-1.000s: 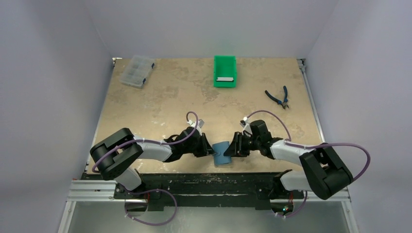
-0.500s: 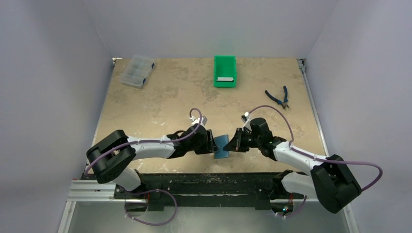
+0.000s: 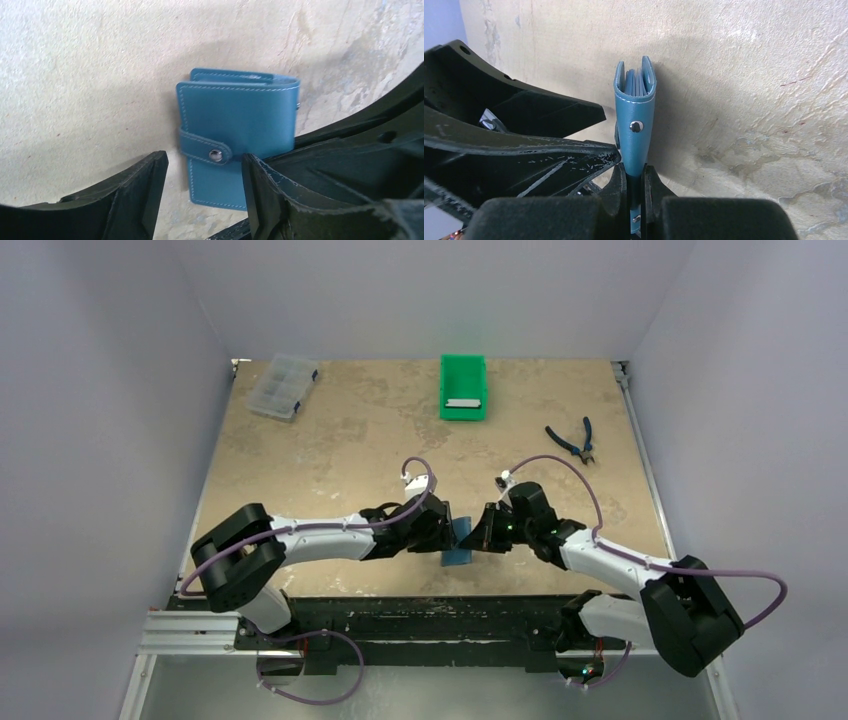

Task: Put the credit cards into the card holder
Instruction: Open the card holder at the center of the board.

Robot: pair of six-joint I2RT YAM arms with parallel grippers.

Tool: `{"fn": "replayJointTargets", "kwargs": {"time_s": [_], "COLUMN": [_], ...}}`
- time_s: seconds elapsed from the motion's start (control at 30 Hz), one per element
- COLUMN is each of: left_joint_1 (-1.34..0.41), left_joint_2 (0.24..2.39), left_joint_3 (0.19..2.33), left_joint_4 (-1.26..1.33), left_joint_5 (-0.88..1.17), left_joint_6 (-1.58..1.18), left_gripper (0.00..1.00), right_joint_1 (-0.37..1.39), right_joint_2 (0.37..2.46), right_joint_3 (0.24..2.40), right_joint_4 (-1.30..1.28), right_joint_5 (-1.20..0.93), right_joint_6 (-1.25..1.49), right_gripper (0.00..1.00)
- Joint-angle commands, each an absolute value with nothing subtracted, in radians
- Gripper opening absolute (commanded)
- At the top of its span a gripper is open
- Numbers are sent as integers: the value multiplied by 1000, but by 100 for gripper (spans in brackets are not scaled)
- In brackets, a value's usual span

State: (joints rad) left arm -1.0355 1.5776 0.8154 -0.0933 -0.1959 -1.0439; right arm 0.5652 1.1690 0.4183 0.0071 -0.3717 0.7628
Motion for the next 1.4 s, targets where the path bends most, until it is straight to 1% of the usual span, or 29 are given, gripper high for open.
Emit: {"fn": "replayJointTargets", "kwargs": {"time_s": [0.0, 0.07, 0.13, 0.37, 0.47, 0.63, 0.73, 0.93, 1.1, 1.2, 1.23, 1.27, 1.37], "left_joint_1": [-1043, -1043, -1043, -1045, -1045, -1045, -1045, -1045, -1043, -1026, -1019, -1013, -999], "left_joint_2": [1589, 1586, 1600, 1650, 1648, 1637, 1620, 1598, 1578, 1553, 1545, 1539, 1522], "left_joint_3": [872, 873, 883, 858, 838, 803, 783, 780, 799, 777, 770, 762, 745], "left_joint_4": [-63, -55, -63, -43, -58, -120, -161, -212, -259, -251, -247, -242, -235], "left_joint_5": [-217, -227, -228, -170, -175, -210, -240, -262, -305, -274, -258, -245, -206], "left_joint_6": [-1017, -1013, -1005, -1020, -1017, -996, -978, -920, -898, -888, -884, -879, -859], "left_gripper": [62, 65, 65, 47, 46, 36, 33, 29, 18, 13, 8, 0, 0], "right_joint_1": [580, 583, 585, 585, 585, 585, 585, 586, 586, 585, 585, 585, 585], "right_joint_2": [1189, 1189, 1186, 1176, 1174, 1163, 1157, 1164, 1168, 1168, 1166, 1167, 1173], "right_joint_3": [450, 451, 453, 466, 470, 494, 501, 501, 505, 491, 481, 471, 445], "right_joint_4": [-5, -5, -5, -15, -23, -59, -72, -76, -96, -102, -94, -85, -58], "right_joint_5": [-353, -353, -352, -344, -340, -316, -310, -311, -303, -310, -319, -329, -362], "right_joint_6": [764, 765, 767, 765, 765, 754, 749, 747, 736, 729, 729, 730, 736], "right_gripper": [0, 0, 0, 0, 0, 0, 0, 0, 0, 0, 0, 0, 0]}}
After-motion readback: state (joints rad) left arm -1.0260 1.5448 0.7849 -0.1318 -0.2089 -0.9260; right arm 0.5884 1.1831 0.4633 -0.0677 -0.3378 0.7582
